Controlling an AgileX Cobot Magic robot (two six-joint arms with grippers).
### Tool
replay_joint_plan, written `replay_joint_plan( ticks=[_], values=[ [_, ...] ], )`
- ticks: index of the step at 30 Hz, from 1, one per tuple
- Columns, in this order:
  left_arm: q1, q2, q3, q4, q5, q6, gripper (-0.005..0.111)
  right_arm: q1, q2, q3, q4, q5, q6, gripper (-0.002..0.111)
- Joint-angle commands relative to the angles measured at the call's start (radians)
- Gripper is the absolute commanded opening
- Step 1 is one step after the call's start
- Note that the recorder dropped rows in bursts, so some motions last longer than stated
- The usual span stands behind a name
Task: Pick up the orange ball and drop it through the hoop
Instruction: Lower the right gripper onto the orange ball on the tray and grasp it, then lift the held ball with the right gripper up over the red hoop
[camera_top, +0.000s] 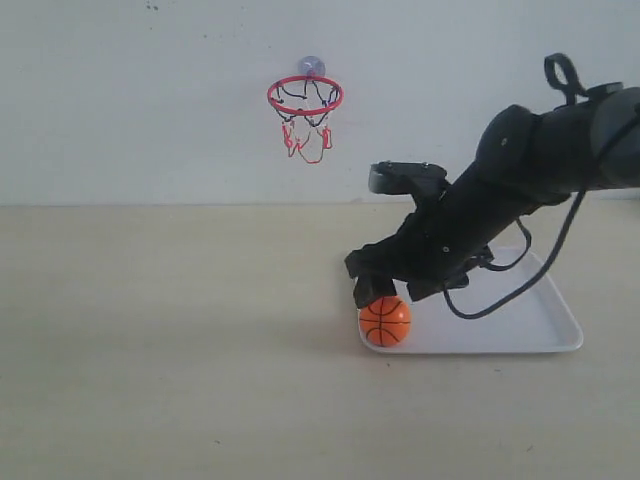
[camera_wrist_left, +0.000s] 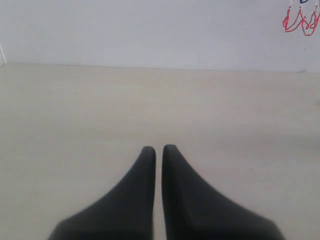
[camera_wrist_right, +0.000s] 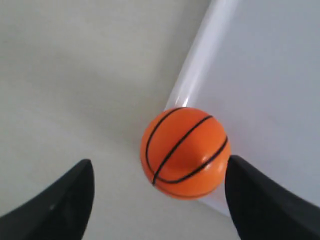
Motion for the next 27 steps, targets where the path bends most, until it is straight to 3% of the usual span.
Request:
replay_joint_plan(
  ticks=[1,11,14,17,20,23,25,27],
  values=[
    [0.000,-0.004,0.003,-0.010,-0.001,0.003,0.004,0.002,0.074,-0.037,0.006,-0.013,0.015,0.069],
    [0.000,-0.004,0.003,-0.010,-0.001,0.003,0.004,0.002,0.124,-0.037,0.011,-0.058,0.015,0.065],
    [0.000,-0.004,0.003,-0.010,-0.001,0.003,0.004,0.002,0.124,-0.037,0.011,-0.066,0.015,0.040],
    [0.000,-0.004,0.003,-0.010,-0.001,0.003,0.004,0.002,0.115,-0.052,0.000,-0.052,0.019,0.000],
    [0.000,-0.004,0.003,-0.010,-0.001,0.003,0.004,-0.004,0.055,-0.107,-0.007,-0.011,0.055,0.000],
    [0.000,-0.004,0.003,-0.010,-0.001,0.003,0.004,-0.033,0.008,-0.280,0.013,0.058,0.063,0.000],
    [0.000,-0.004,0.003,-0.010,-0.001,0.003,0.004,-0.070,0.010,-0.380,0.110,0.054,0.034,0.000],
    [0.000,-0.004,0.003,-0.010,-0.001,0.003,0.004,-0.108,0.022,-0.455,0.338,0.044,-0.105,0.000]
  ],
)
